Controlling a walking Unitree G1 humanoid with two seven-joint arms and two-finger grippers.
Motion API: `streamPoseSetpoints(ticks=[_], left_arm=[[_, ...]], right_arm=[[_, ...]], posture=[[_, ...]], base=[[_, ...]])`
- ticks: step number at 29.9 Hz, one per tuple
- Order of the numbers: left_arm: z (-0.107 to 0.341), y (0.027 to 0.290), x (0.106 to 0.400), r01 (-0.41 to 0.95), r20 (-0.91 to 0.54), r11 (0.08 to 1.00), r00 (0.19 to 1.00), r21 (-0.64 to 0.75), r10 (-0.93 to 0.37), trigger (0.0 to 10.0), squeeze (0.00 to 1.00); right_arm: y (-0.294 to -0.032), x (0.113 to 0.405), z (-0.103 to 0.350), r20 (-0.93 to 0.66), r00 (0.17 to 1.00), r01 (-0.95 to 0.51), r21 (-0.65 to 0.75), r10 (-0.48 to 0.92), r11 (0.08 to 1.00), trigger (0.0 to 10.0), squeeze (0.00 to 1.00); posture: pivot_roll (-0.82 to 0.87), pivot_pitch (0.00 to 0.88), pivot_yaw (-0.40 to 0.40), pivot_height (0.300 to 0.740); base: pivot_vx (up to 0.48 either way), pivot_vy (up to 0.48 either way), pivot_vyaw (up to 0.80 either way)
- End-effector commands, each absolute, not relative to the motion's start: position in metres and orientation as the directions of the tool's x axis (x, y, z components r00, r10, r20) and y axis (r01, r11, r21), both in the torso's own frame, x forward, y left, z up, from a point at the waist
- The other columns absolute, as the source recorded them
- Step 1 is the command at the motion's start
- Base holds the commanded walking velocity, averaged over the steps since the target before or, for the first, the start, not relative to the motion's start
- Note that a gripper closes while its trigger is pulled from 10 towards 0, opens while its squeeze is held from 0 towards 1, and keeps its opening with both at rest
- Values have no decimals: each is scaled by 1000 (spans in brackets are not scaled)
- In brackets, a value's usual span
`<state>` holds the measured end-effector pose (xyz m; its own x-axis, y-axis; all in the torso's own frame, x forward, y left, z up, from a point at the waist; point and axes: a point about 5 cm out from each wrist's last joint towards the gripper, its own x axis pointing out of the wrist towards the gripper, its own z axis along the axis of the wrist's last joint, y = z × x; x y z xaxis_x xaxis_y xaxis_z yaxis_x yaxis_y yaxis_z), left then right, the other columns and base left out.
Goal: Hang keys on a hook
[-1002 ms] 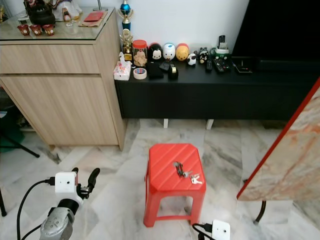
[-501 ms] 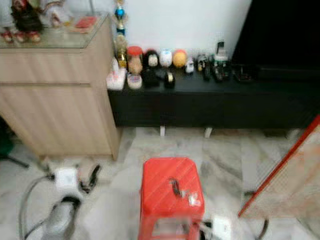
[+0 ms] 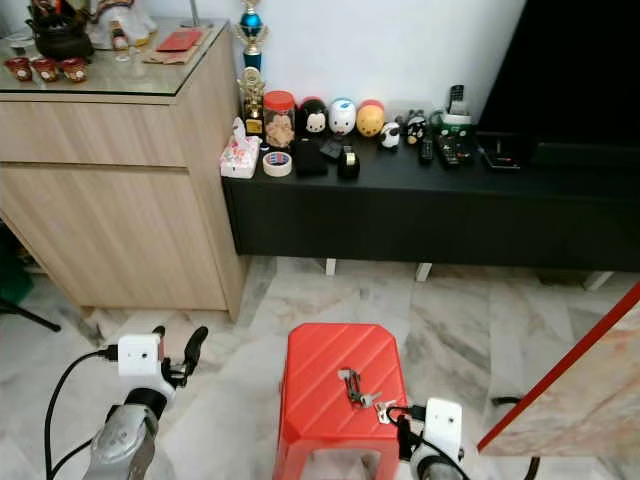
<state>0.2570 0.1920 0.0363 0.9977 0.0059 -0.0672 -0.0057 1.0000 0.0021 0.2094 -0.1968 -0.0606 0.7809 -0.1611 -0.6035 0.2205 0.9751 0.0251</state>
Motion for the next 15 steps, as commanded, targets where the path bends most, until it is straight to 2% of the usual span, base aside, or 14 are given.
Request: streamPoseSetpoints(ticks=[1,3,8,15], left_arm=[[34,192,255,-13,-85,1000,996,-10,12,10000,0],[34,191,256,-12,-84,1000,996,-10,11,10000,0],[35,190,256,-8,-80,1000,997,-14,6,10000,0],[38,191,255,-4,-71,1000,997,-10,3,10000,0]], right_arm=[[-194,225,-50,-543,825,212,43,-155,976,10000,0],[-194,226,-49,-539,828,212,44,-155,976,10000,0],[-194,236,-40,-486,858,226,68,-165,972,10000,0],[-194,255,-9,-261,940,240,52,-219,969,10000,0]], posture=[[8,30,-68,740],[8,30,-68,740],[6,41,-69,740],[6,59,-69,740]], base=[[0,0,800],[0,0,634],[0,0,0],[0,0,0]])
